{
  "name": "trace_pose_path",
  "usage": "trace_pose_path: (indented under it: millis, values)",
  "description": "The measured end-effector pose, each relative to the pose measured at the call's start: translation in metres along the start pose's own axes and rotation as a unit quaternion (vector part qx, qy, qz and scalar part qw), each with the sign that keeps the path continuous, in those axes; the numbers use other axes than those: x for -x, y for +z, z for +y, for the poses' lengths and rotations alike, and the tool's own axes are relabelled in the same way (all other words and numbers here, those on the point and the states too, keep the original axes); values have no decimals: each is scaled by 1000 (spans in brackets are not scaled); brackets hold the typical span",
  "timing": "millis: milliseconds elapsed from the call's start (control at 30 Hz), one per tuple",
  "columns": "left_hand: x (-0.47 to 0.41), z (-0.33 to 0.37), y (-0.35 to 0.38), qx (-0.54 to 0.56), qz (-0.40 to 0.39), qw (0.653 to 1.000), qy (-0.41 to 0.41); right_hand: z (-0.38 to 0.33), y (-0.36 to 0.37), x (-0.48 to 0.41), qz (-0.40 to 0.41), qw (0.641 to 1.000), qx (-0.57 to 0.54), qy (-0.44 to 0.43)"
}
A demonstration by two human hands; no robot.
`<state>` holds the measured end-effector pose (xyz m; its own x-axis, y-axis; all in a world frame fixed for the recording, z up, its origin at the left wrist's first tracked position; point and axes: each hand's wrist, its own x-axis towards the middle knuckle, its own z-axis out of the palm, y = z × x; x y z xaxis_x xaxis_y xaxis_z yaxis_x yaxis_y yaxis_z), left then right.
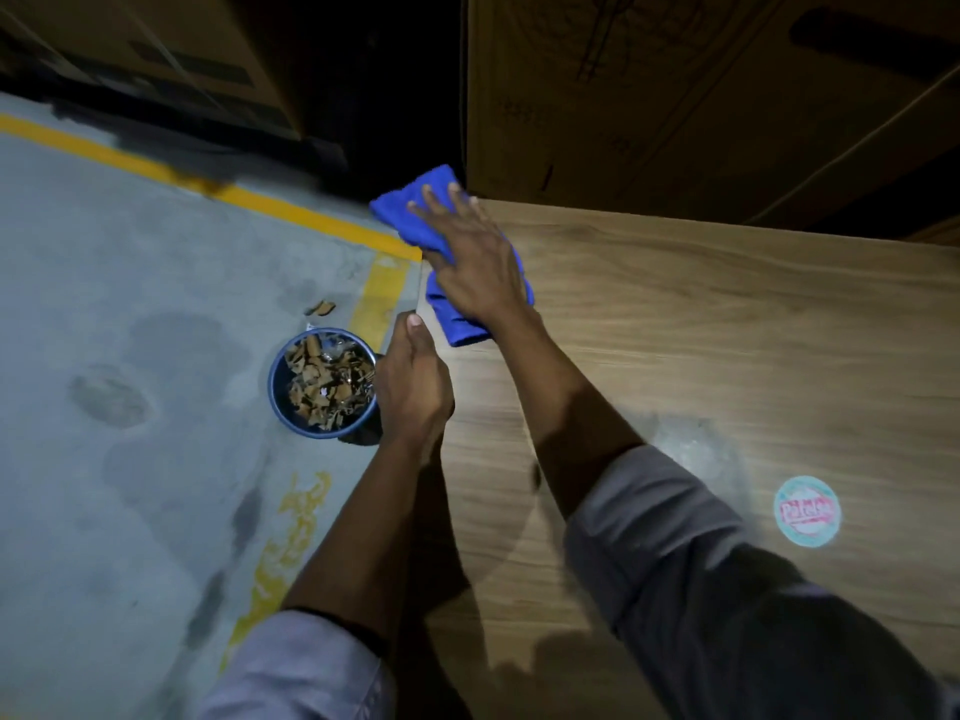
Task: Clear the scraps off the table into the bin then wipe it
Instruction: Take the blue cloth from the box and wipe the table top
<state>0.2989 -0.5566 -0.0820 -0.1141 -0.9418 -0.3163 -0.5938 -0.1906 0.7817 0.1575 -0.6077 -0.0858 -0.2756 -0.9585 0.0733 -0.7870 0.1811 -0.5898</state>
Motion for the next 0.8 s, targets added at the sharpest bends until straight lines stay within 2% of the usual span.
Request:
trace_pose_path:
  millis: [67,133,200,233,333,400,433,500,567,600,633,700,767,800]
  values:
    - [-3,-1,1,27,-6,999,-25,-5,2,12,-41,998,-41,-27]
    - [-8,1,-1,144,-10,987,-69,-14,3,29,-76,995,-62,-10]
    - [-10,4,-4,353,-6,923,-157,-20,5,50,-94,993,-65,-5]
    - [-10,3,-8,421,-3,888,-185,-24,6,61,-98,993,-67,-7]
    - [-5,-8,-26,470,11,857,-210,-32,9,97,-108,991,-79,-5]
    - [4,-16,-41,493,-18,842,-218,-41,12,124,-105,990,-95,-9]
    - [9,-21,-49,493,-28,844,-210,-46,13,137,-102,989,-102,-13]
    - [23,-24,-68,456,-64,869,-179,-57,15,168,-109,988,-109,-7]
    - [42,-24,-81,384,-125,905,-136,-70,17,203,-131,978,-153,52]
    - [52,-26,-86,346,-147,920,-114,-79,12,222,-136,959,-225,109]
    - [60,-31,-89,316,-161,930,-96,-85,6,241,-112,923,-323,177]
    - [78,-38,-93,247,-180,951,-38,-79,-12,275,16,830,-487,272]
    - [90,-52,-91,116,-183,974,72,-48,-43,303,191,794,-466,341]
    - [95,-60,-88,33,-174,975,137,-27,-58,315,251,792,-413,373]
